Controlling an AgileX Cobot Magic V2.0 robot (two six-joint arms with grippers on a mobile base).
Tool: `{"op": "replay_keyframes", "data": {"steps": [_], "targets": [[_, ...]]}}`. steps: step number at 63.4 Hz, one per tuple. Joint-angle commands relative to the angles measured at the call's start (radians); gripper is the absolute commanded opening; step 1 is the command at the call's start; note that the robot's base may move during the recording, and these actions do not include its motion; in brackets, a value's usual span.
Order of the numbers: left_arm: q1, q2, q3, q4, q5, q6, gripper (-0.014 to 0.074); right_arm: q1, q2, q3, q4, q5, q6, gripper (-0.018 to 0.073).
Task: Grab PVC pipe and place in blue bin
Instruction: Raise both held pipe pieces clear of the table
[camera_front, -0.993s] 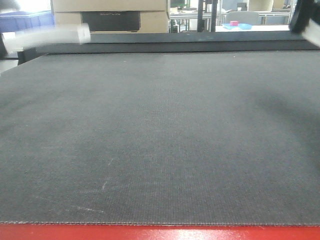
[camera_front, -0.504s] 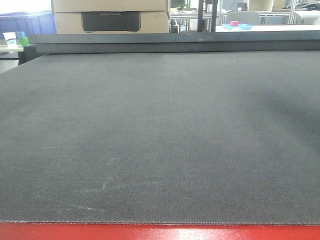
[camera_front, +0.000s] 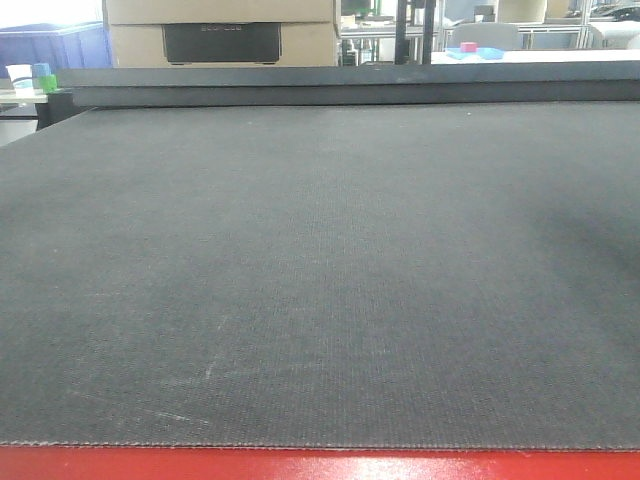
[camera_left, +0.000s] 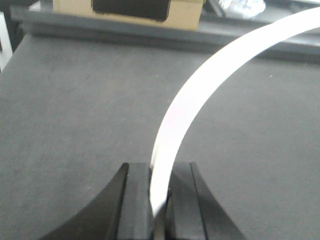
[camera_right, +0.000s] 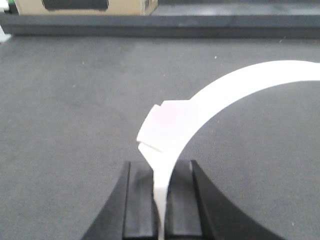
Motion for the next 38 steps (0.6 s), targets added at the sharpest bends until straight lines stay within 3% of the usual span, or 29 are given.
{"op": "replay_keyframes", "data": {"steps": [1, 9, 22, 38], "targets": [[-0.044, -0.081, 0.076, -0.005, -0.120, 0.005, -0.0111, 0.002, -0.092, 0.075, -0.008, -0.066, -0.009, -0.0168], [-0.101, -0.194, 0.155, 0.073, -0.143, 0.009, -0.0111, 0.002, -0.213, 0.127, -0.008, -0.044, -0.009, -0.0168], [-0.112, -0.340, 0.186, 0.077, -0.145, 0.009, -0.0111, 0.002, -0.360, 0.129, -0.008, -0.025, -0.009, -0.0168], [-0.112, -0.421, 0.186, 0.077, -0.227, 0.009, -0.0111, 0.002, -0.422, 0.127, -0.008, -0.170, -0.009, -0.0168]]}}
